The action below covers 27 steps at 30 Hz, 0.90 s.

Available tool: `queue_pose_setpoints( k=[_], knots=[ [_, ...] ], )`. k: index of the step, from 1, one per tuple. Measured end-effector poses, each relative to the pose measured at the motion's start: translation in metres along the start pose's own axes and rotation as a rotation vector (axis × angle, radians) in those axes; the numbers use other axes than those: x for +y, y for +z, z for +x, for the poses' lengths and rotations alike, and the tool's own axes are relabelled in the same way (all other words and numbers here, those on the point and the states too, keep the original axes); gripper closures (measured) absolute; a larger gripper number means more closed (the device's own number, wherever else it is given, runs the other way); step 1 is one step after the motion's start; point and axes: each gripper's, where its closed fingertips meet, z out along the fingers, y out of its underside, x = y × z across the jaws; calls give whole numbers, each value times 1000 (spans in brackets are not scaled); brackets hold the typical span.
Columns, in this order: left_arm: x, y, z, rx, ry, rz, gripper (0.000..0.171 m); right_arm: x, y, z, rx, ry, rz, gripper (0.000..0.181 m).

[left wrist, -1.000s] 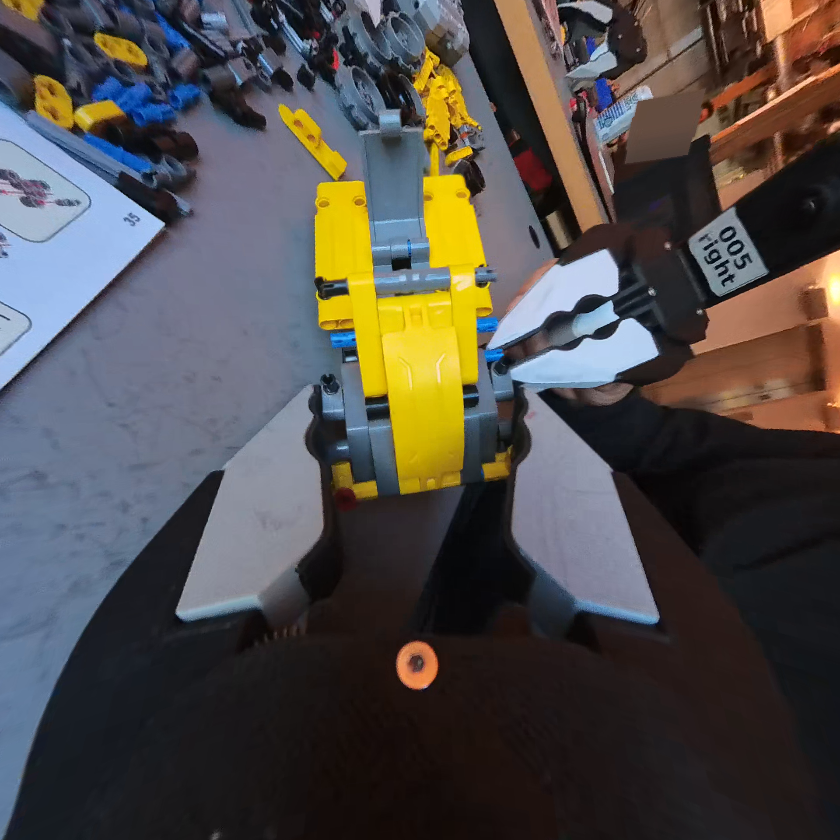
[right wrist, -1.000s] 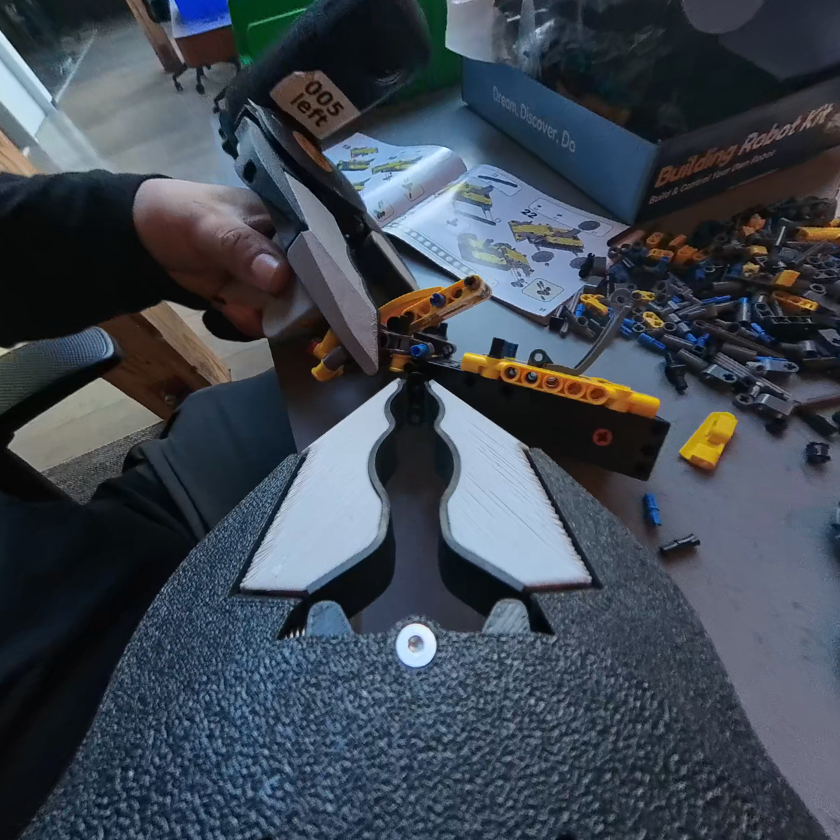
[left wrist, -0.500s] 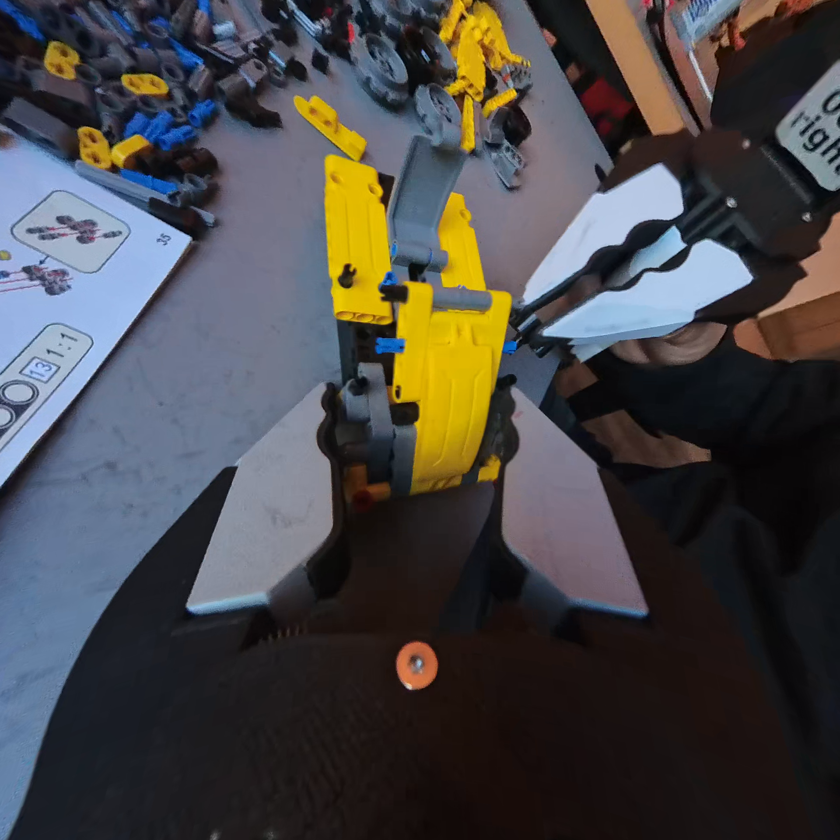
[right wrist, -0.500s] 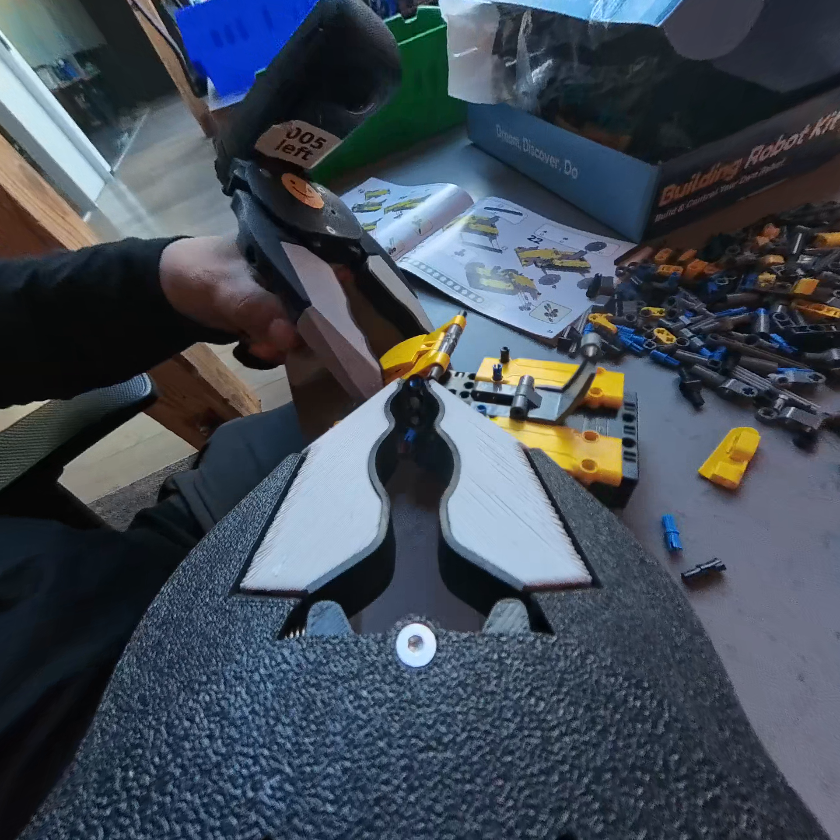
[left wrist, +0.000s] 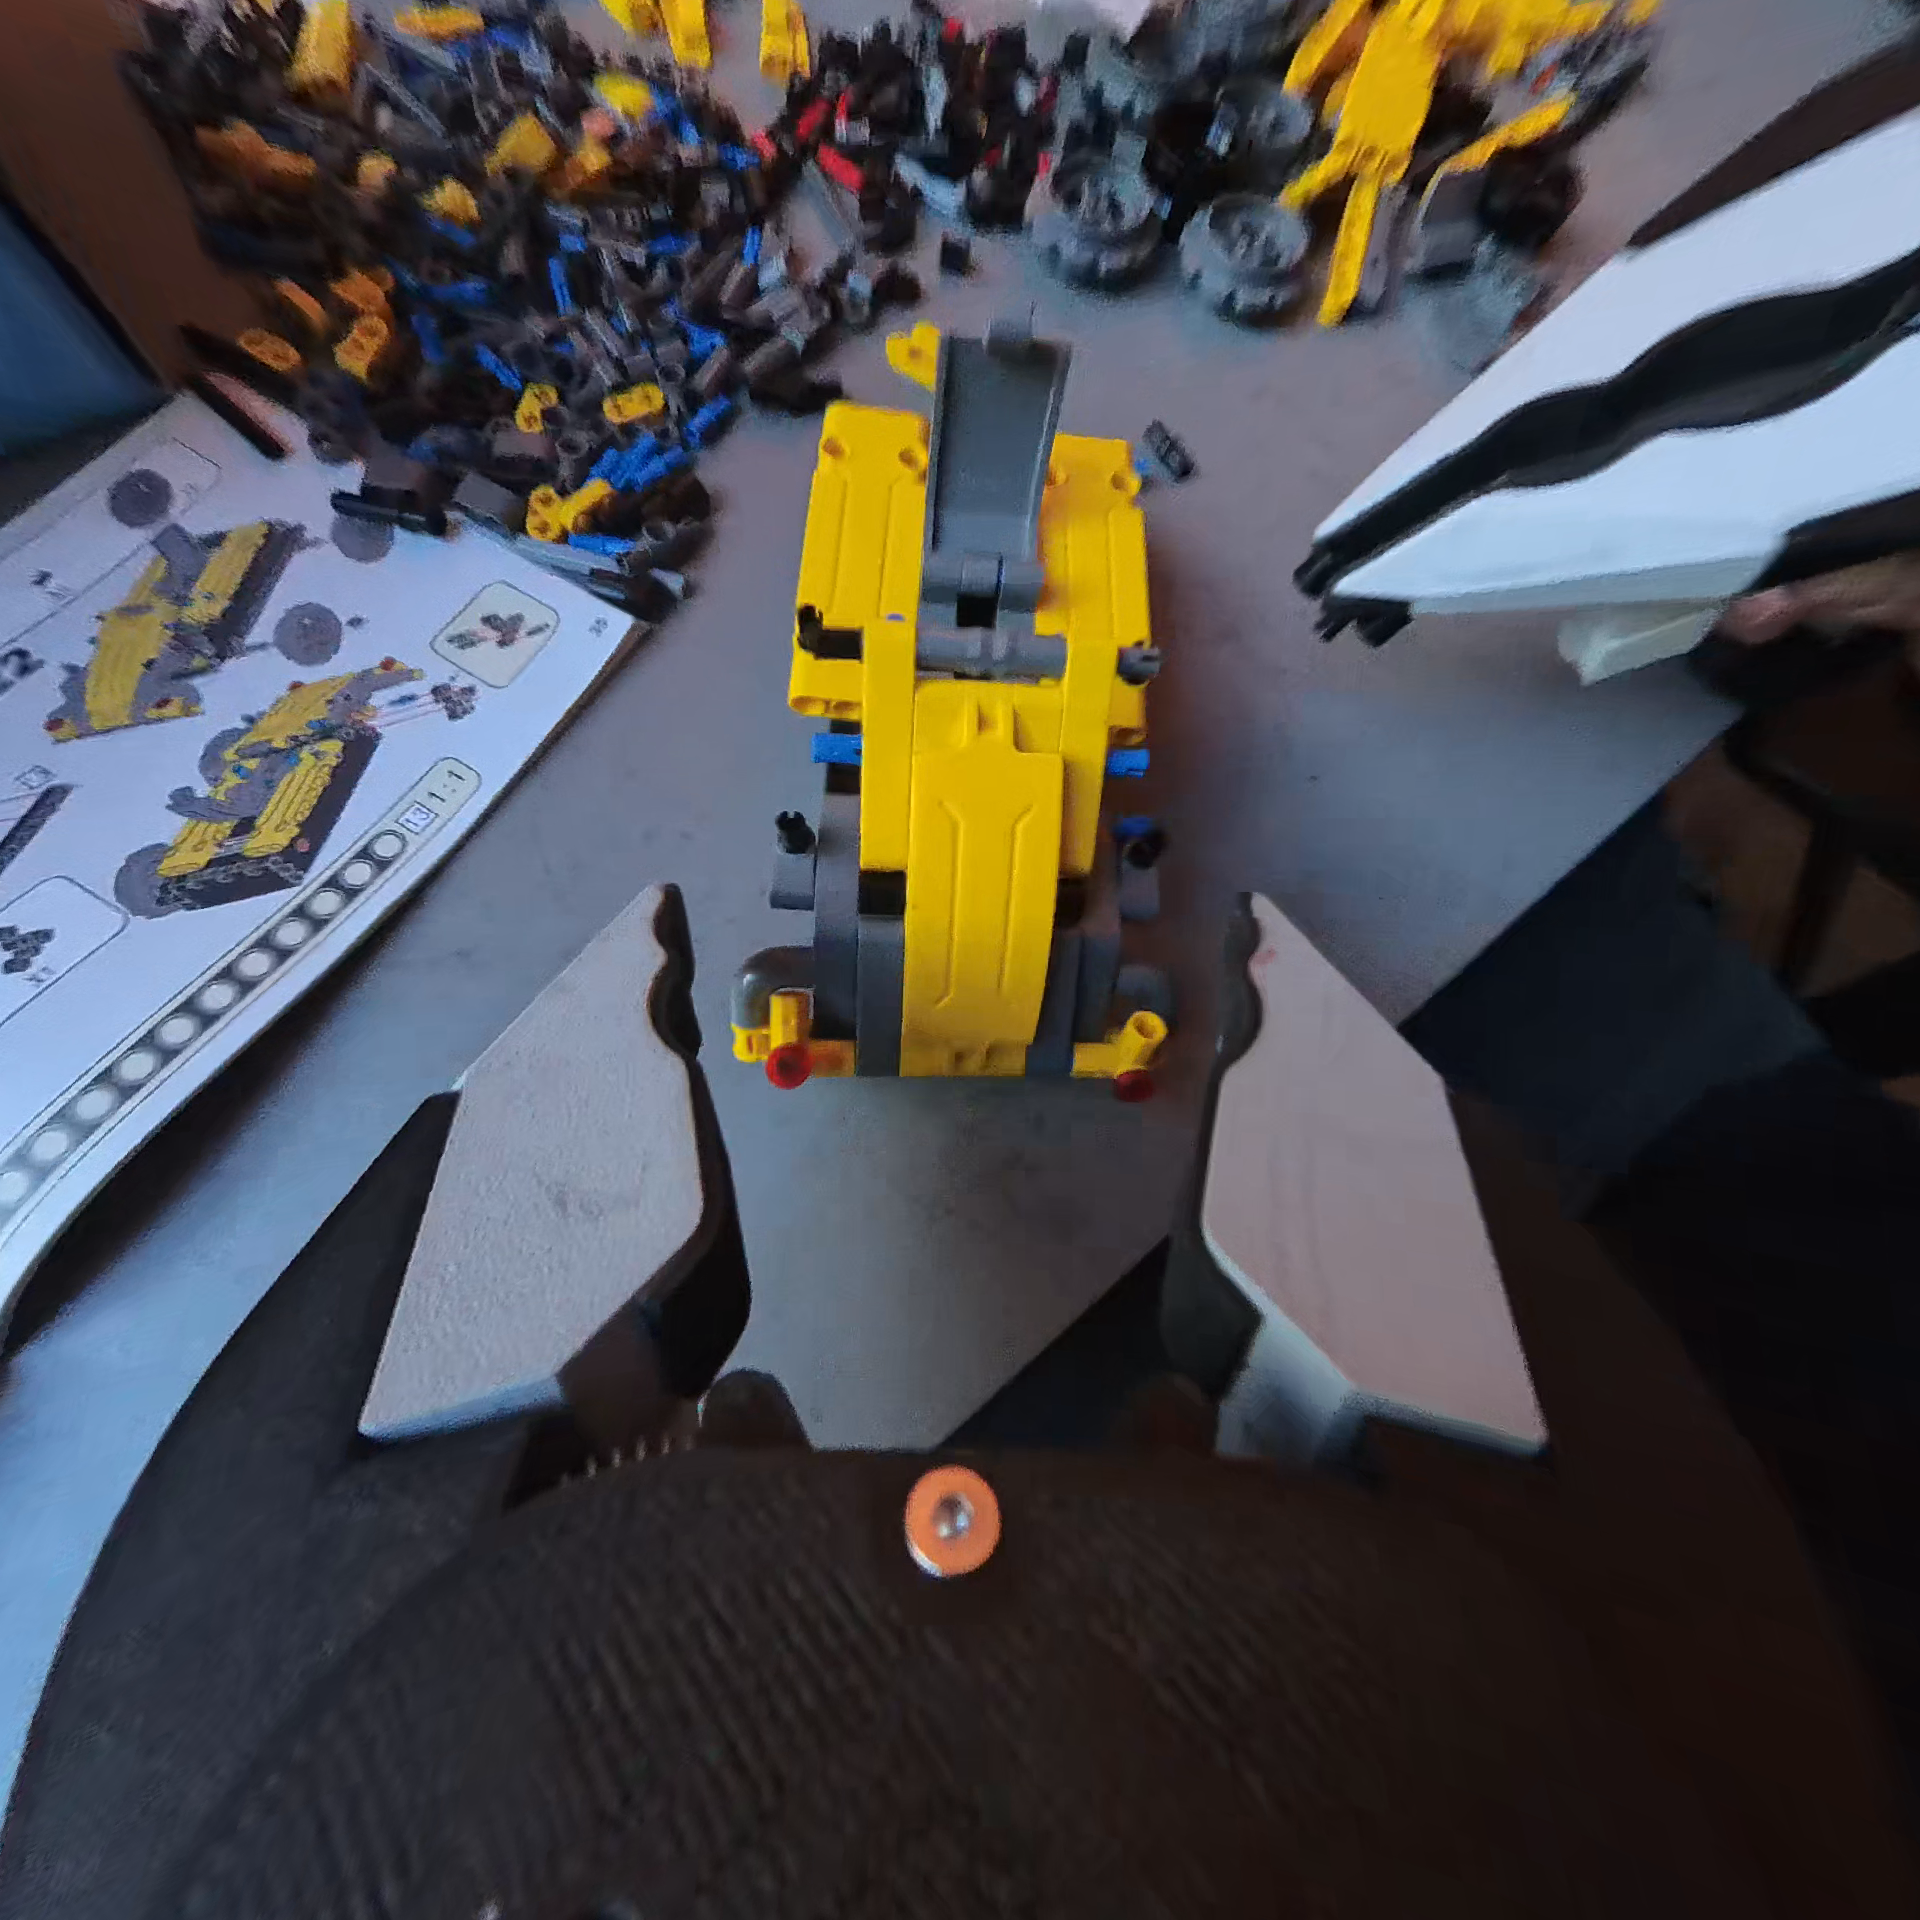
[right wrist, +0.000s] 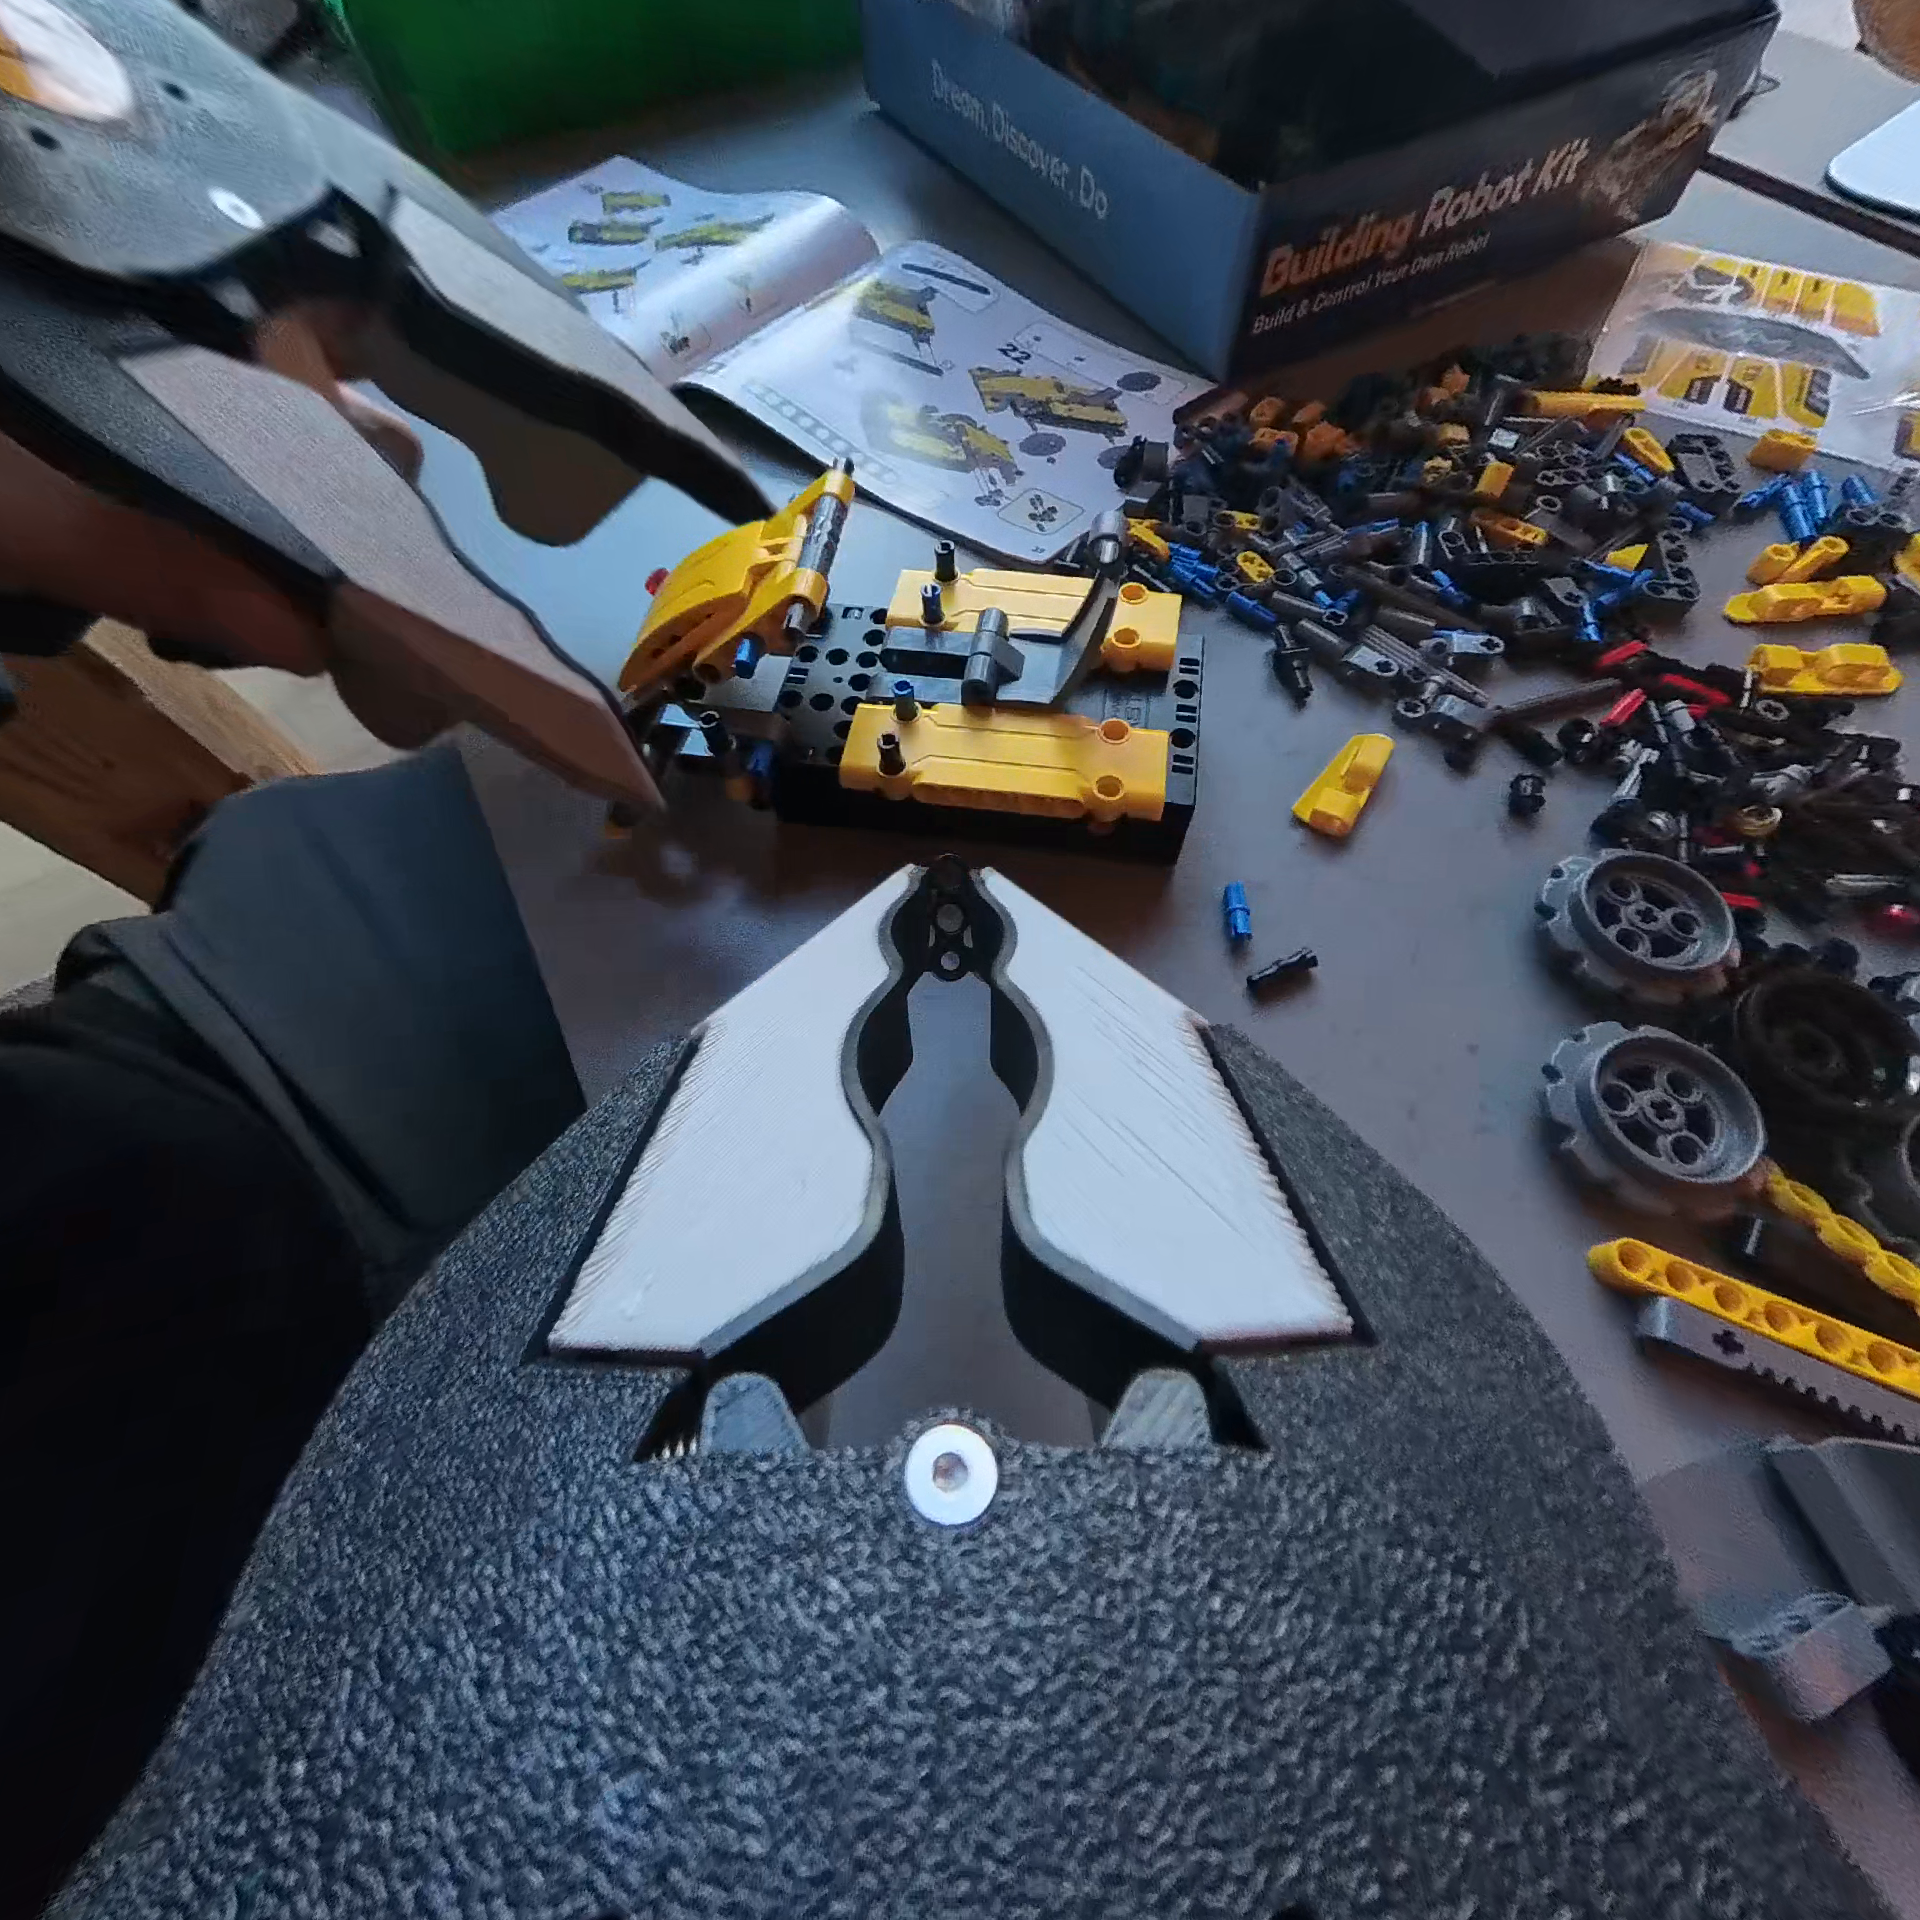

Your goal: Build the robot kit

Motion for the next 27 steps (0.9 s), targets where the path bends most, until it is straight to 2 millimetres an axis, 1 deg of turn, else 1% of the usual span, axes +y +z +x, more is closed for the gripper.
queue_pose_setpoints(
  k=[2,3,5,6,8,11,12,14,18,20,21,23,24,25,26,27],
  knots=[
    [11,14,3,20,27,-85,74,1,2,1,1,-30,-15,174],
    [14,18,5,40,38,-114,78,5,4,1,2,-60,-39,174],
    [11,22,4,85,45,-117,90,17,5,2,5,-150,-115,175],
    [8,22,4,129,17,-126,90,24,5,3,-2,-195,-150,175],
    [-1,19,8,288,-108,-143,90,30,5,5,-14,-259,-173,174],
    [-15,6,18,655,-443,-192,90,31,7,3,-49,-310,-177,174],
    [-16,2,20,753,-526,-216,90,32,9,5,-42,-331,-190,169],
    [-17,-2,18,845,-617,-225,90,33,11,10,-13,-382,-198,156],
    [-19,-4,11,883,-693,-202,90,29,10,7,-3,-442,-167,147],
    [-19,-4,10,900,-707,-194,90,20,8,9,11,-474,-136,144],
    [-19,-5,10,910,-712,-196,90,10,7,8,11,-509,-113,143],
    [-18,-6,10,920,-704,-207,90,-19,9,6,15,-613,-84,138],
    [-18,-6,10,921,-699,-215,90,-33,14,3,6,-679,-88,129],
    [-18,-6,10,922,-694,-224,91,-46,21,-1,-9,-756,-98,128],
    [-18,-6,11,923,-688,-232,91,-54,29,-4,-31,-838,-111,127],
    [-17,-6,11,925,-681,-240,91,-56,38,-7,-63,-908,-143,125]
  ],
)
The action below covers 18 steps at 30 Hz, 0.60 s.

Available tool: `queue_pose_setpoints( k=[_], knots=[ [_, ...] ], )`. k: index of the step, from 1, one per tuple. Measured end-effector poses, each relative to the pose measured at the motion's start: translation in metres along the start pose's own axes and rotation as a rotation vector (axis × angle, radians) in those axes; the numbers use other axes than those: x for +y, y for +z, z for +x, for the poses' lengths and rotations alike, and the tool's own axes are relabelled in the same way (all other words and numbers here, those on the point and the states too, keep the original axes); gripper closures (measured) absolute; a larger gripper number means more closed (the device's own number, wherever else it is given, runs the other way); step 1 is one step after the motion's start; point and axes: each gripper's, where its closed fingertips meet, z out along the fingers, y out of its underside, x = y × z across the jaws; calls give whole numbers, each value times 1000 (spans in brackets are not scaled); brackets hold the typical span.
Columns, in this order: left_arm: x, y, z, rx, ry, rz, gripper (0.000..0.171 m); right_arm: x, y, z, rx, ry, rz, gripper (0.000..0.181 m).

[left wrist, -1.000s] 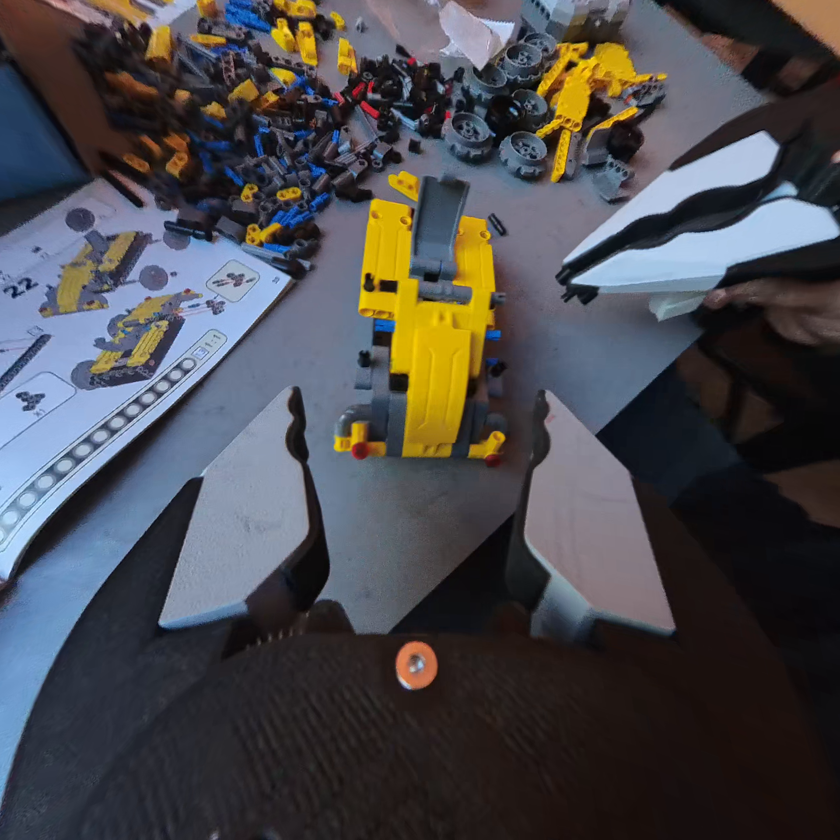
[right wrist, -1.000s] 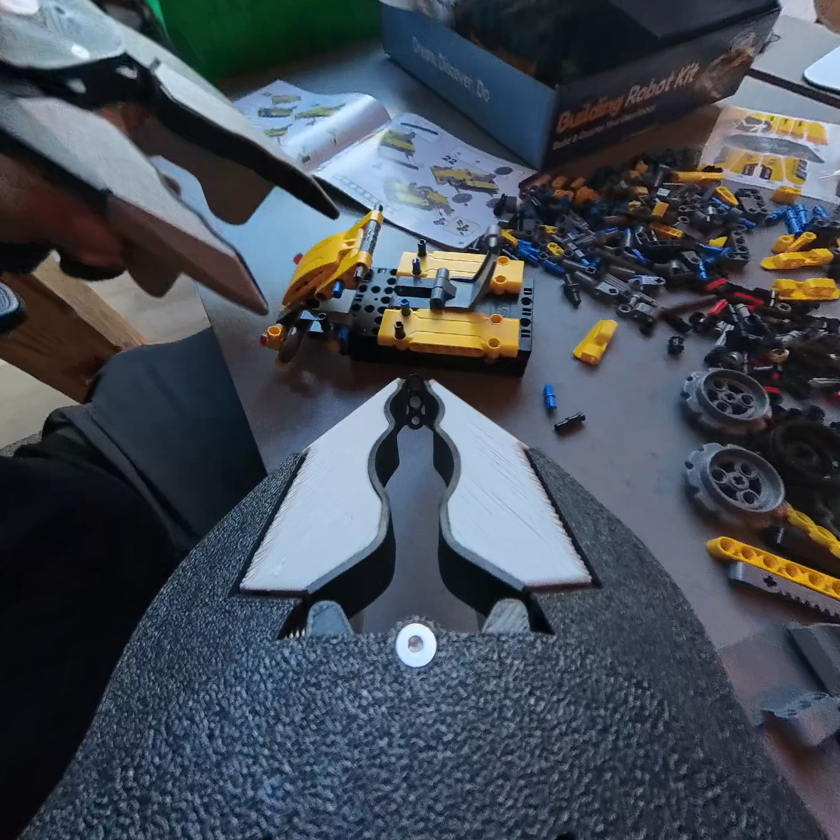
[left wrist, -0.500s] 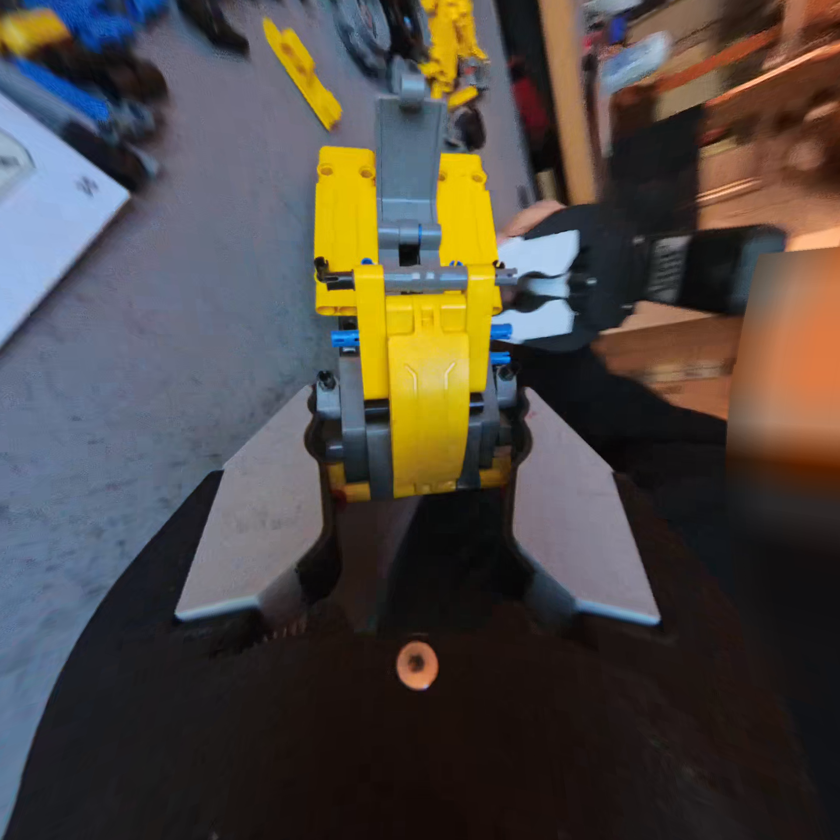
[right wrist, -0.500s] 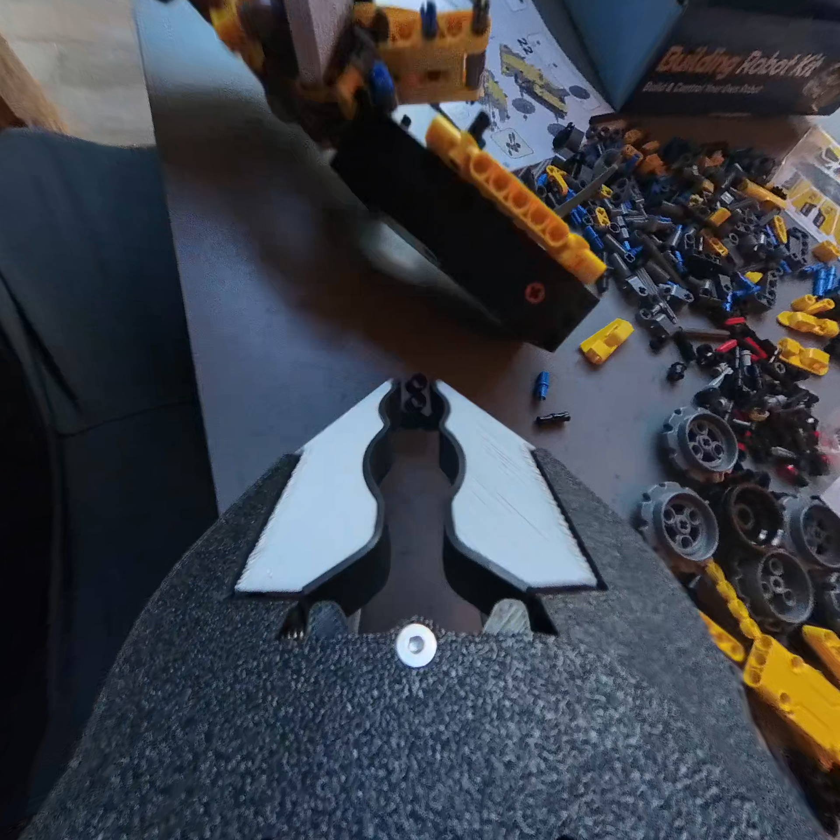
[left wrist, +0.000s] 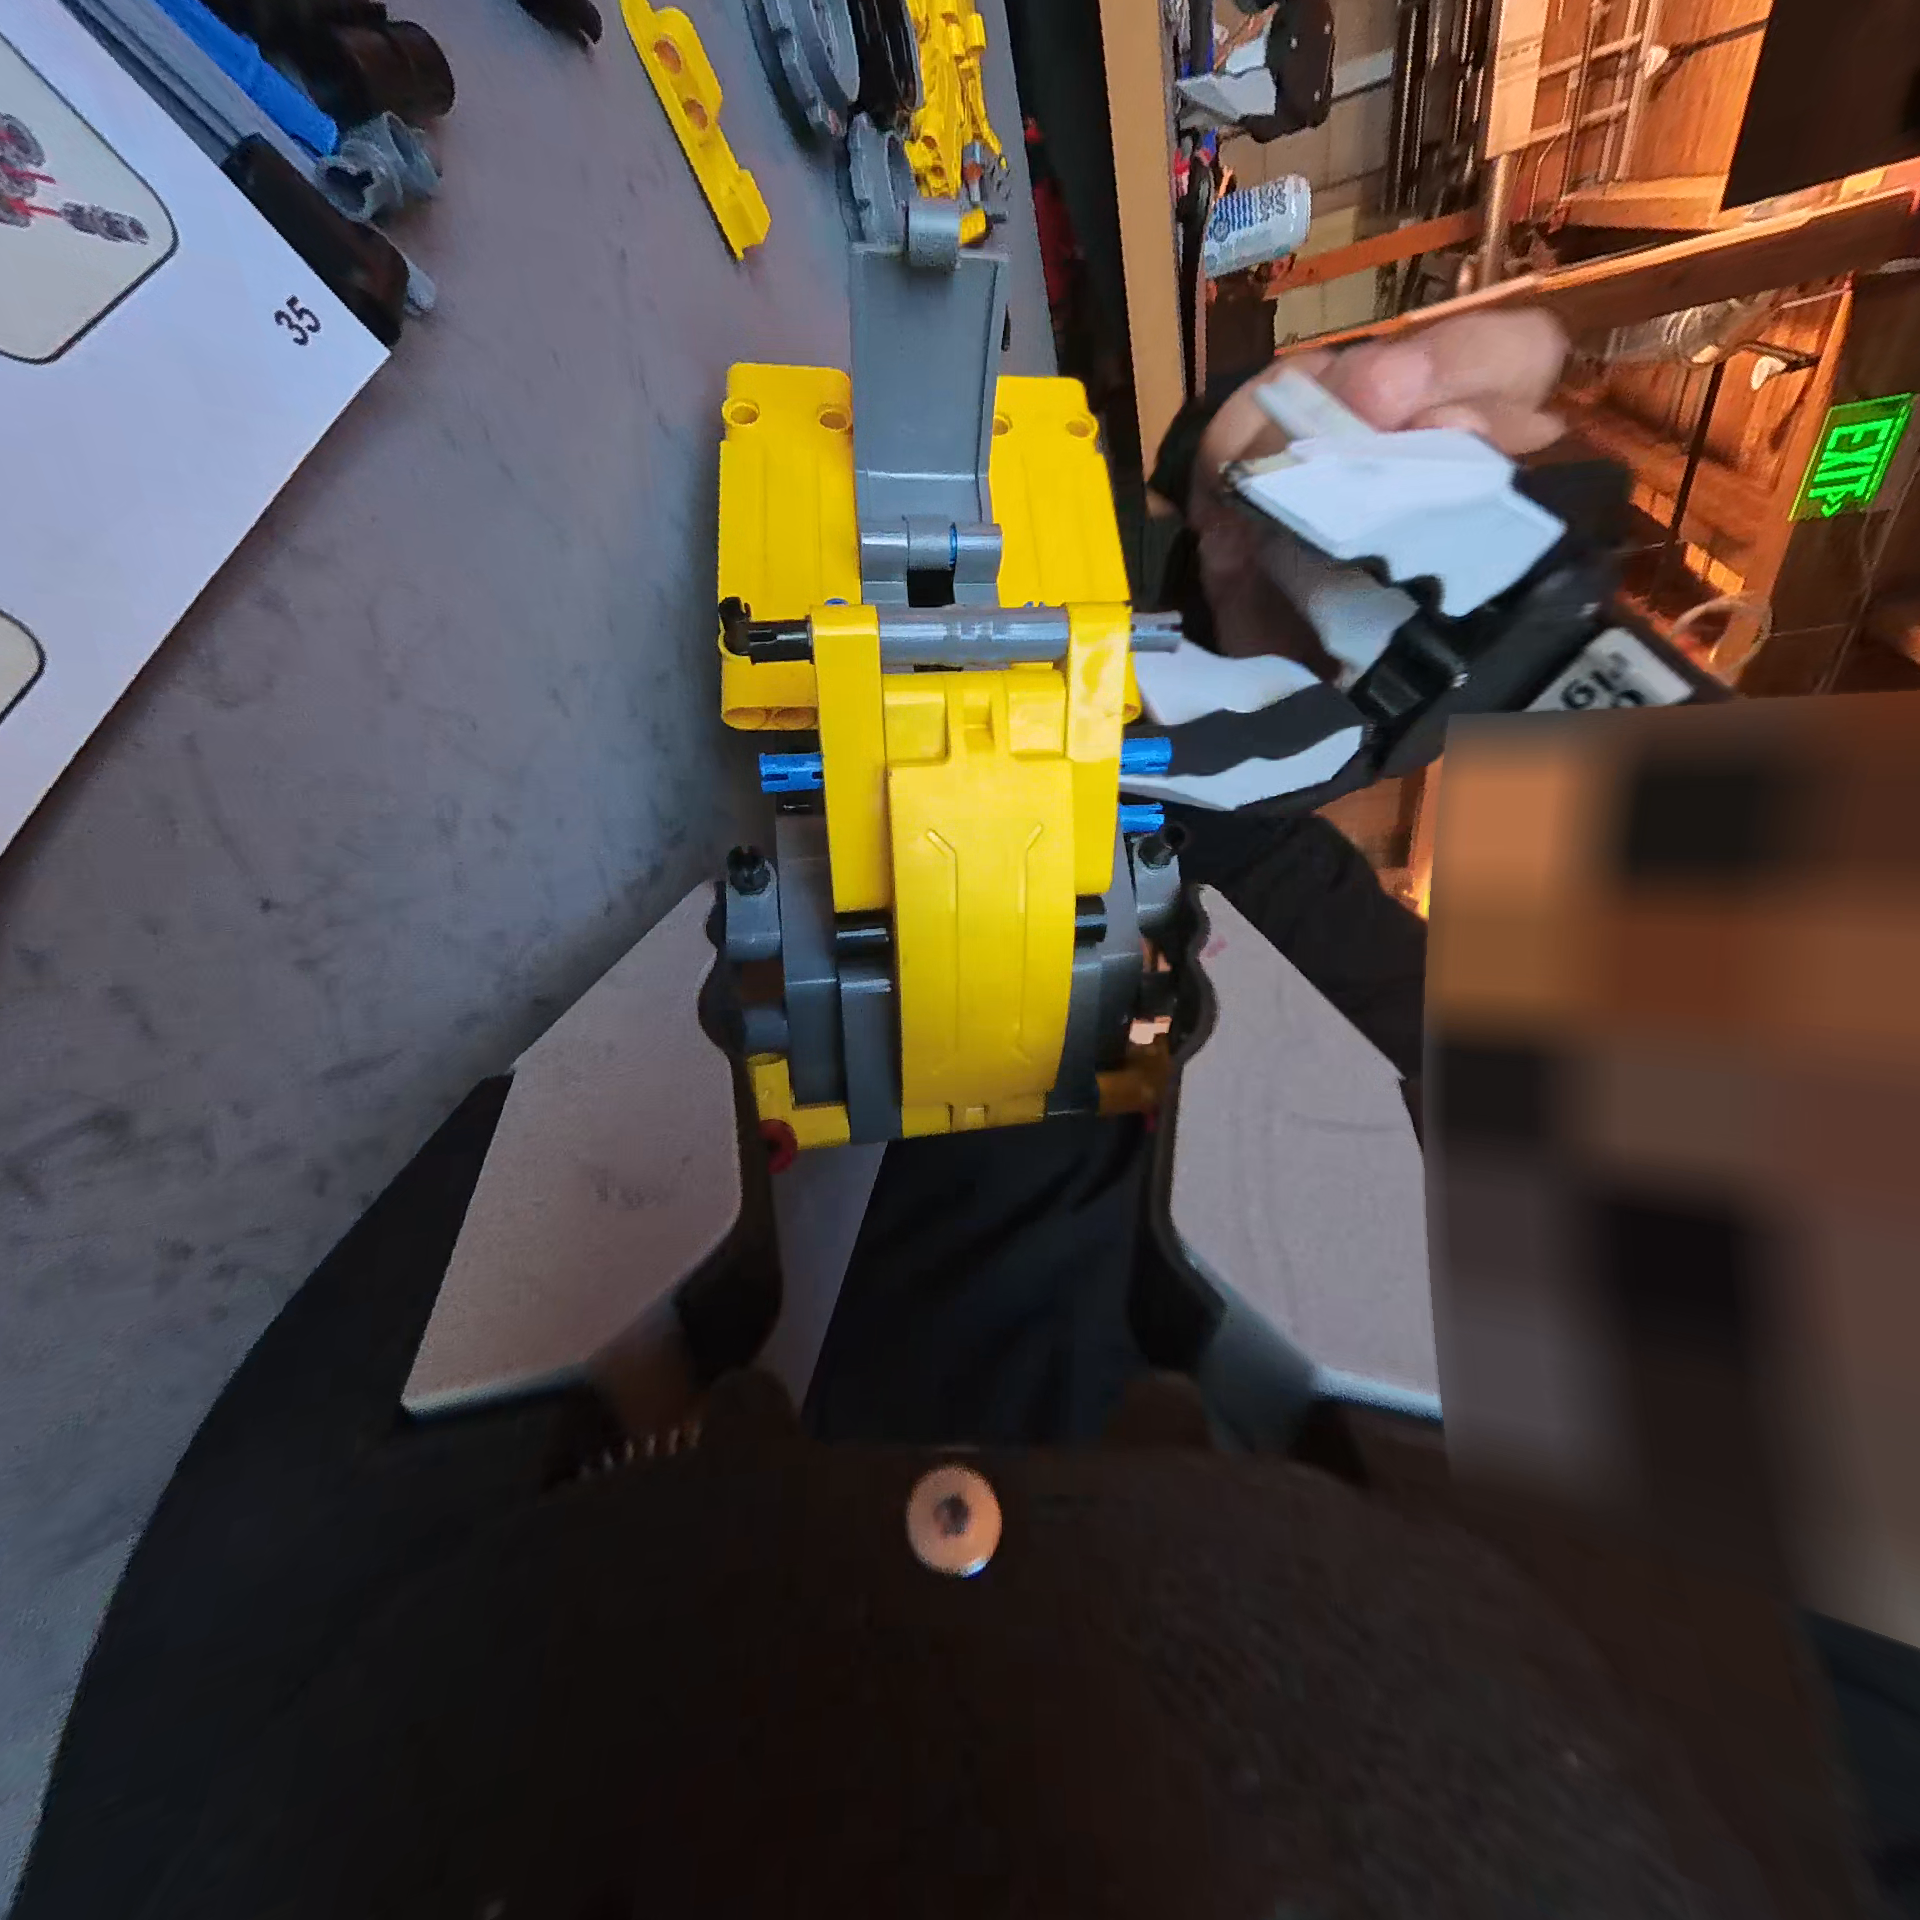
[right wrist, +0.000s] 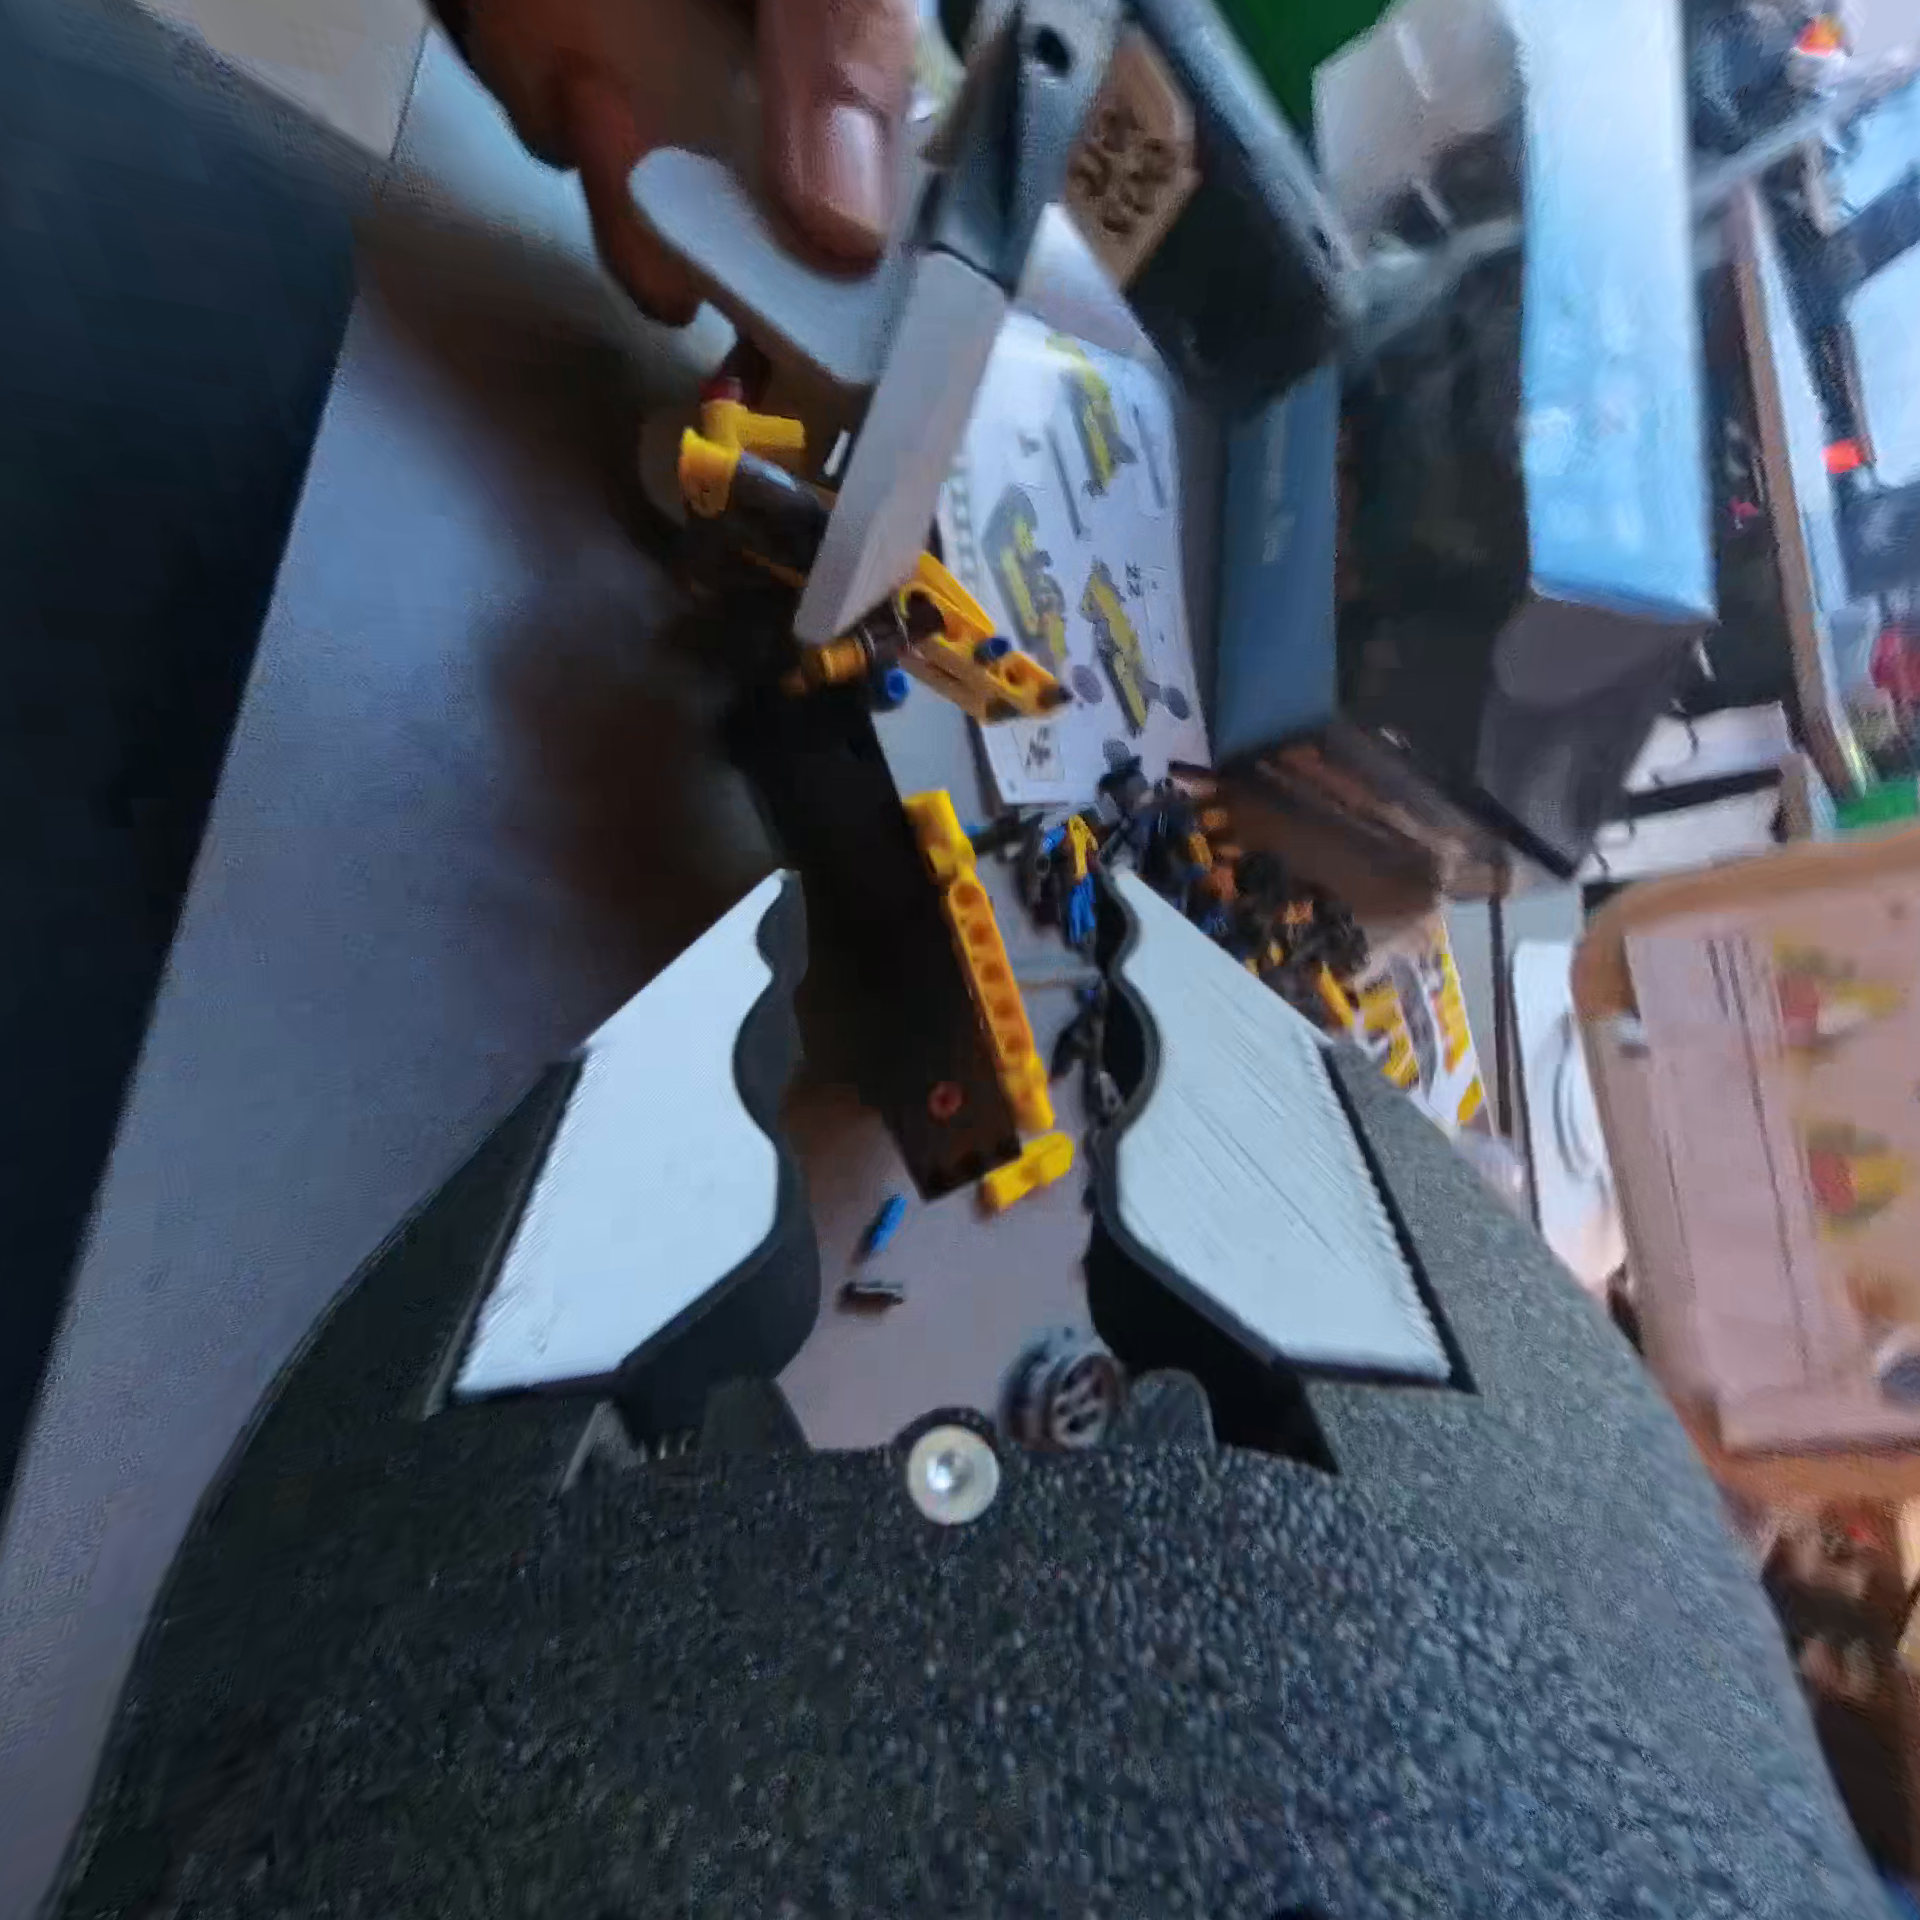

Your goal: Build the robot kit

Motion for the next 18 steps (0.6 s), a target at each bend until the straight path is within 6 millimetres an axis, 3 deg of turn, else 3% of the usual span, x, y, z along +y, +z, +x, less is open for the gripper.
queue_pose_setpoints(
  k=[3,7,9,13,15,18],
  knots=[
    [0,-1,-1,-16,18,-4,91,4,21,-15,-172,-112,-87,131],
    [0,-6,-4,-81,93,21,90,5,28,-16,-214,-183,-121,135],
    [-5,-21,-5,-210,243,82,74,6,28,-16,-258,-170,-129,136],
    [-6,-47,9,-502,705,230,68,7,30,-14,-370,-108,-97,136],
    [-4,-41,3,-652,910,224,66,6,30,-16,-422,-96,-78,135],
    [-11,-26,-15,-800,1075,213,72,3,32,-17,-458,-94,-71,135]
  ],
)
